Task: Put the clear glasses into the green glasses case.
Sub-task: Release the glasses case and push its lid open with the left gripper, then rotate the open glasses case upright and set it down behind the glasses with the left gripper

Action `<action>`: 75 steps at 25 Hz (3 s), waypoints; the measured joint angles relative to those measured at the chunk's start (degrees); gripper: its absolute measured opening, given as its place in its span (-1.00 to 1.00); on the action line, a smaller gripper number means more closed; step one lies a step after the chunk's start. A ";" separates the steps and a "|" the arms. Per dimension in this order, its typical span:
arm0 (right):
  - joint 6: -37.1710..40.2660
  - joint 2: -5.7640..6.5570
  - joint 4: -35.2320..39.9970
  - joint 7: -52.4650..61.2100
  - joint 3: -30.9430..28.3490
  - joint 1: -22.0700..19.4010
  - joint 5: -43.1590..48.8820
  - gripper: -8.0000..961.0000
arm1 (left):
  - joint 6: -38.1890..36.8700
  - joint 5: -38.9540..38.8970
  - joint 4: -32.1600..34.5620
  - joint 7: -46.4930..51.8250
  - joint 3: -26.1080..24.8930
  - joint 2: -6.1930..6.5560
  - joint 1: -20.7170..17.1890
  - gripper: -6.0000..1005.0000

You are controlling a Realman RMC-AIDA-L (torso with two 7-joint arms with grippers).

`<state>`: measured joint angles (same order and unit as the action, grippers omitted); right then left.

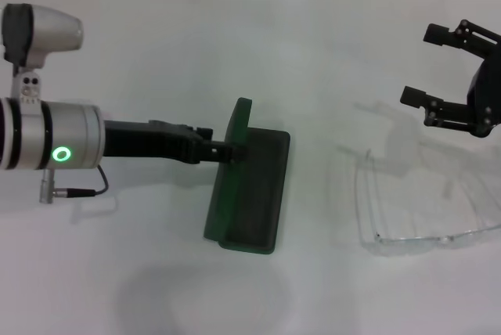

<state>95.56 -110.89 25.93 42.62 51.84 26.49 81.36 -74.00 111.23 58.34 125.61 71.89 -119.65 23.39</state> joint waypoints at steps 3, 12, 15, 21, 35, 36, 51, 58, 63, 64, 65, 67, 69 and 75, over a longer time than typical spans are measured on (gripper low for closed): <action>-0.17 -0.02 0.00 0.00 -0.02 0.13 0.00 0.69 | -0.75 -0.82 0.00 1.06 0.68 -0.02 0.29 0.68; -0.58 -0.03 0.05 -0.23 0.03 0.33 0.04 0.69 | -0.91 2.24 0.08 6.96 0.88 0.09 1.65 0.66; -0.61 -0.03 0.09 -0.79 0.09 0.47 0.88 0.69 | -1.43 3.55 0.19 9.03 1.38 0.24 2.20 0.65; -0.60 -0.34 0.06 -1.56 0.19 0.70 1.62 0.68 | -1.46 7.09 0.36 12.52 2.13 0.22 3.33 0.63; -0.41 -0.73 0.08 -1.66 0.72 0.93 2.23 0.68 | -1.43 8.15 0.27 13.43 1.70 0.58 3.59 0.59; -0.41 -0.77 0.09 -1.67 0.72 0.94 2.23 0.68 | -1.43 8.16 0.35 13.43 1.69 0.62 3.59 0.59; -0.13 -1.36 0.09 -2.66 0.79 1.01 2.23 0.67 | -1.39 8.22 -0.61 14.87 1.49 1.98 3.61 -0.06; 0.11 -1.60 0.09 -3.24 0.98 1.02 2.27 0.66 | -1.42 9.02 -0.54 14.43 1.55 2.25 4.24 -0.42; 0.75 -1.36 0.10 -3.25 0.98 1.00 2.31 0.66 | -1.64 12.20 -0.21 13.28 1.94 2.60 6.18 -0.55; 0.77 -1.34 0.11 -3.25 0.98 1.00 2.31 0.66 | -1.70 12.45 -0.19 12.75 1.84 2.65 6.63 -0.58; 0.79 -1.31 0.14 -3.25 0.98 1.00 2.32 0.66 | -1.72 12.51 -0.14 12.14 1.72 2.71 7.02 -0.58; 0.84 -1.30 0.42 -3.25 0.98 0.86 2.32 0.66 | -1.75 12.54 0.28 9.90 1.66 2.83 8.09 -0.58; 0.86 -1.31 0.74 -3.35 0.98 0.50 2.43 0.66 | -1.76 12.64 1.34 6.55 1.65 2.84 9.04 -0.58; 4.42 -0.78 1.48 -4.87 0.92 -1.72 8.06 0.66 | -1.68 12.99 4.06 -5.98 1.72 2.67 11.43 -0.58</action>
<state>99.97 -111.67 27.41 37.75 52.76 24.78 89.42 -75.68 124.22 62.40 119.63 73.61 -116.98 34.83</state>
